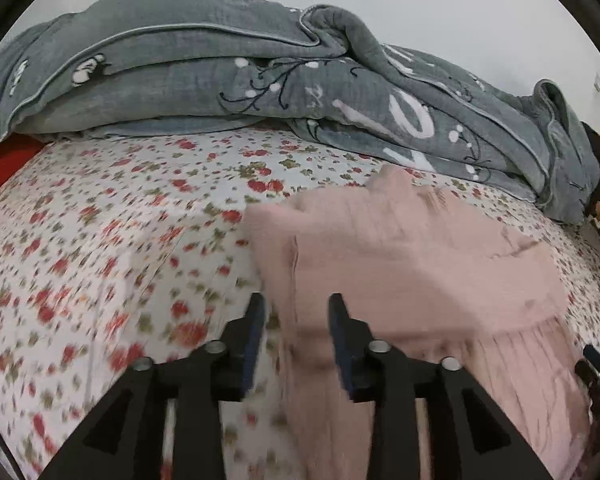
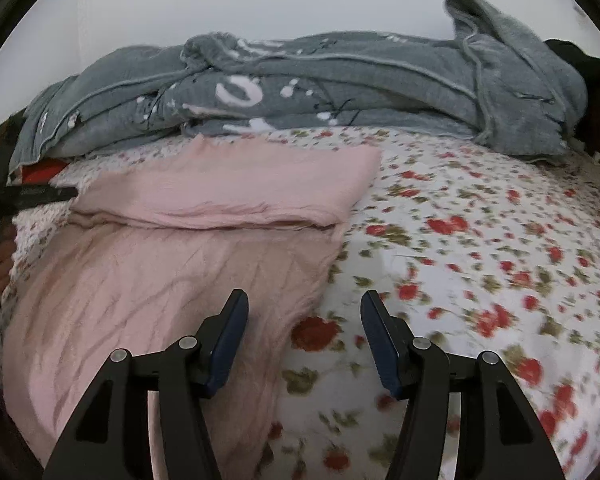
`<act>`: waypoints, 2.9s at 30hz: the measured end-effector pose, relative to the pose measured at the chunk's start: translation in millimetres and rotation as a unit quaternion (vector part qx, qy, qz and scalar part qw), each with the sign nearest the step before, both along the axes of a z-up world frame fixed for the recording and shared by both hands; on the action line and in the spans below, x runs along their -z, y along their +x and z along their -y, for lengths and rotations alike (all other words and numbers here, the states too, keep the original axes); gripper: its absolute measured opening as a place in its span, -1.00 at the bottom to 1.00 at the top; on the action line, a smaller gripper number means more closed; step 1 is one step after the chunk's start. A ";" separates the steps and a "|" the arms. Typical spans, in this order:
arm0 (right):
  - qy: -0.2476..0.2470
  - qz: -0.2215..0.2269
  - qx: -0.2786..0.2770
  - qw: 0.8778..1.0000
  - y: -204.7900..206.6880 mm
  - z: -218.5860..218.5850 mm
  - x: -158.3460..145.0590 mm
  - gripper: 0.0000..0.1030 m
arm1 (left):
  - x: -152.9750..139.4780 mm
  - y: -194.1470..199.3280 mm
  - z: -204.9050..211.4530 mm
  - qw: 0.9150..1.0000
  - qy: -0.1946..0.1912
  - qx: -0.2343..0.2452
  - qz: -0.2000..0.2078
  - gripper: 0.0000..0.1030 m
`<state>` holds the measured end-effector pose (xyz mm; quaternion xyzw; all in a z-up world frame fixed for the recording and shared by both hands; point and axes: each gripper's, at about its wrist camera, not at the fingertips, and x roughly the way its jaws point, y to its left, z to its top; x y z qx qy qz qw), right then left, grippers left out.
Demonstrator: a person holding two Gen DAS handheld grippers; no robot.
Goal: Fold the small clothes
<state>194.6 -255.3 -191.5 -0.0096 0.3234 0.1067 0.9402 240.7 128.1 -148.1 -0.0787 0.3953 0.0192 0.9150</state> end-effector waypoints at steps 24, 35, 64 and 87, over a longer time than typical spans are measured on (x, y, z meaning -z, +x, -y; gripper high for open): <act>0.022 0.004 0.015 1.000 -159.5 18.9 -14.3 0.14 | 19.8 -197.5 23.9 0.999 -0.041 0.026 0.006 0.42; 0.037 -0.022 -0.020 0.999 -173.2 -4.2 18.1 -0.02 | 57.5 -222.2 36.2 0.999 -0.044 0.023 -0.015 0.39; 0.020 -0.031 0.004 0.999 -159.5 -19.3 55.2 -0.58 | 71.4 -232.4 67.5 0.999 -0.006 0.037 0.015 -0.42; 0.028 -0.058 0.013 0.998 -153.8 -16.8 55.1 -0.58 | 71.0 -228.9 56.4 0.998 -0.037 0.044 0.007 -0.44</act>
